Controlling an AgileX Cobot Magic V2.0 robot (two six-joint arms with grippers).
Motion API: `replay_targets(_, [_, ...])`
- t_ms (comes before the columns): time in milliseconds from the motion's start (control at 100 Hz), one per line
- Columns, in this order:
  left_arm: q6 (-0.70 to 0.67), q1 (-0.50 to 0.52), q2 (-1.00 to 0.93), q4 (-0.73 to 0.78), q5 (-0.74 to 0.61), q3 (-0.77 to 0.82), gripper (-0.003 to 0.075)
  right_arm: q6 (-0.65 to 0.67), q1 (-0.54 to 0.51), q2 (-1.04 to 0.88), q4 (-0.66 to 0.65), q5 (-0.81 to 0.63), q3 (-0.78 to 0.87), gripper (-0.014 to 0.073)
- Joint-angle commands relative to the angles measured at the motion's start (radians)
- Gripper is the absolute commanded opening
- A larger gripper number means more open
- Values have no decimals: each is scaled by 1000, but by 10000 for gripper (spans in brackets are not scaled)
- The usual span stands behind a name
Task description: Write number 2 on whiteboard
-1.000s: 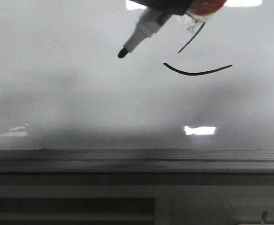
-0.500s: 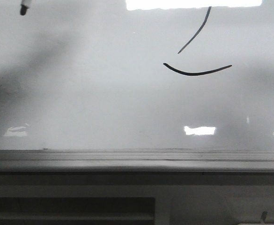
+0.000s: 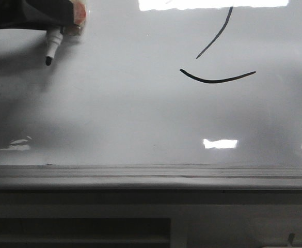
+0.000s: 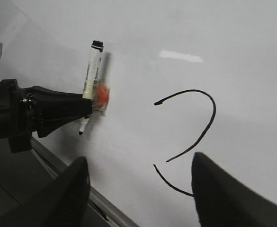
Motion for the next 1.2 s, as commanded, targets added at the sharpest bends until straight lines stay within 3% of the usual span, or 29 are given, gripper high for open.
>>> replay_targets(0, [-11,-2,17,36,-45,-50,-20,-1,-8,-3,42,-57,-24,416])
replay_targets(330, [-6,8,48,36,-76,-59,1,-1,-8,-3,40,-60,-24,416])
replay_targets(420, [-4,12,46,36,-69,-59,93,-1,-8,-3,40,-60,-24,416])
replay_targets(590, [-4,12,39,36,-69,-59,382,-1,-8,-3,36,-60,-24,416])
replay_targets(680, [2,12,11,36,-56,-59,445,-1,-8,-3,28,-62,-24,416])
replay_targets(850, [119,12,-115,36,-15,-59,442,-1,-8,-4,19,-80,-24,415])
replay_targets(970, [275,12,-225,36,18,-59,440,-1,-8,-4,19,-132,-24,384])
replay_targets(1020, [332,12,-266,28,20,-59,430,-1,-8,-4,19,-159,-24,325])
replay_targets(1100, [401,12,-326,12,20,-59,361,-1,-8,-5,19,-193,-24,156])
replay_targets(1190, [459,12,-388,-5,35,-59,193,-1,-8,-7,19,-199,-24,-71])
